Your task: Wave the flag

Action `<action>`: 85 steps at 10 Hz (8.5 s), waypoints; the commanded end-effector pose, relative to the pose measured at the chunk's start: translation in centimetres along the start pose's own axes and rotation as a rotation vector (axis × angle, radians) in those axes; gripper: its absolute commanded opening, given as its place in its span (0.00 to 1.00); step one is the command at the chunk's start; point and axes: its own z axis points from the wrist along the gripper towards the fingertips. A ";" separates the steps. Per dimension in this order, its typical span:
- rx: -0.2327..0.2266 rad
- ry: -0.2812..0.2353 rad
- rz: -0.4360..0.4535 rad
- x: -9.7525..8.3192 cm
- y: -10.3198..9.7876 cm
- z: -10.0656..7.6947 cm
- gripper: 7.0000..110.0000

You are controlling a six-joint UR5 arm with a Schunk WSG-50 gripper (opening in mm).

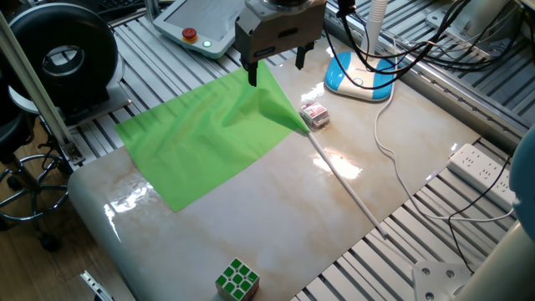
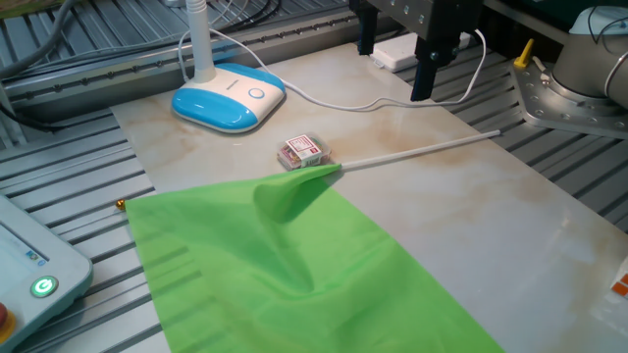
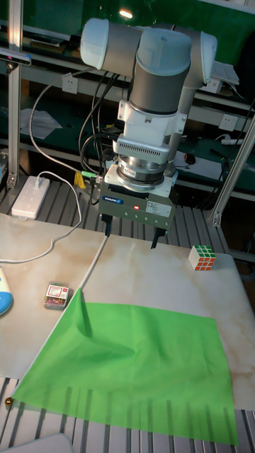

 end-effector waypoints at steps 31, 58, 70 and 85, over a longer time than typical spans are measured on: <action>-0.005 0.032 0.031 0.0 -0.8 -0.3 0.00; 0.071 0.118 -0.074 1.4 -3.7 5.7 0.36; 0.050 -0.081 -0.150 2.7 -5.8 12.9 0.36; 0.047 0.076 -0.201 6.1 -6.8 12.1 0.57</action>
